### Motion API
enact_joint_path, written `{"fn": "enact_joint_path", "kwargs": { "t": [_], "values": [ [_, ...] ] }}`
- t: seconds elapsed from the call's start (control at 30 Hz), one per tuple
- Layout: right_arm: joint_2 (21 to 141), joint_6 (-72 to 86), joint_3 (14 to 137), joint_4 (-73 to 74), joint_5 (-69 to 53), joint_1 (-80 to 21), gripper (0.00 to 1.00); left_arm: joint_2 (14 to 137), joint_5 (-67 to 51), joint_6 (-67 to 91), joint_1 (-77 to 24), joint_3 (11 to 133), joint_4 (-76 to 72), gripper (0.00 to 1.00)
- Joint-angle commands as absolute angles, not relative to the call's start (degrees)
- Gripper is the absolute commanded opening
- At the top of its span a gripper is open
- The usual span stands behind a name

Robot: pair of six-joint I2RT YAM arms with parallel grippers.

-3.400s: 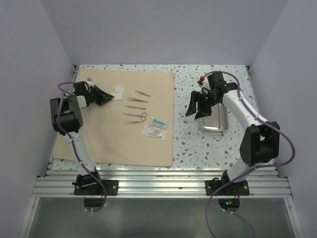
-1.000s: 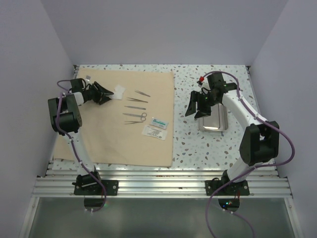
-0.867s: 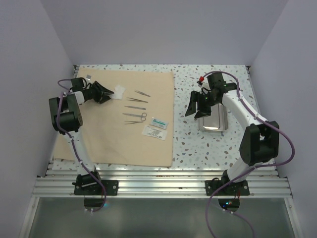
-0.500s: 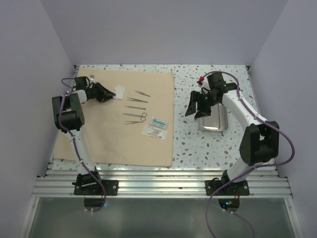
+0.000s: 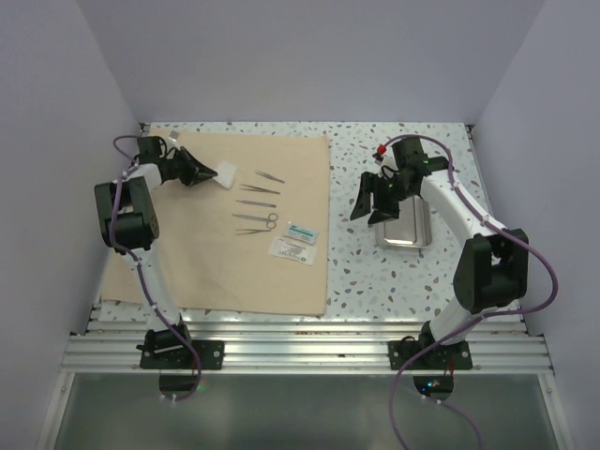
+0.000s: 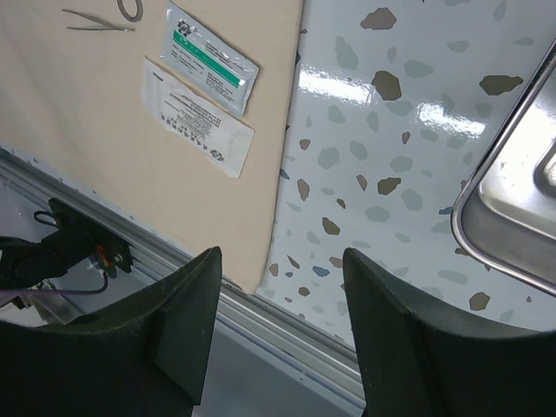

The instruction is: Prepare the surgical pack

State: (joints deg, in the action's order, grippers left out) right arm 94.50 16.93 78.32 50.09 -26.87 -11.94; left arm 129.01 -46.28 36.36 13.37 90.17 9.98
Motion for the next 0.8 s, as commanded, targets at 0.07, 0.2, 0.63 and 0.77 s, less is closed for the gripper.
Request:
{"fn": "enact_joint_path", "kwargs": {
  "t": [0.07, 0.2, 0.63, 0.77],
  "values": [
    [94.0, 17.1, 78.0, 49.1, -28.8, -12.0, 0.62, 125.9, -52.6, 36.1, 12.2, 92.3, 3.4, 0.00],
    [94.0, 16.8, 78.1, 49.5, -28.3, -12.1, 0.62, 128.5, -54.5, 37.4, 11.8, 95.6, 1.6, 0.00],
    [95.2, 16.6, 79.8, 51.4, -27.2, -12.1, 0.62, 132.9, -59.8, 43.5, 10.5, 97.1, -5.8, 0.00],
    [95.4, 16.7, 79.8, 51.3, -27.5, -12.0, 0.62, 130.3, -60.5, 41.2, 9.8, 93.1, -5.0, 0.00]
  ]
}}
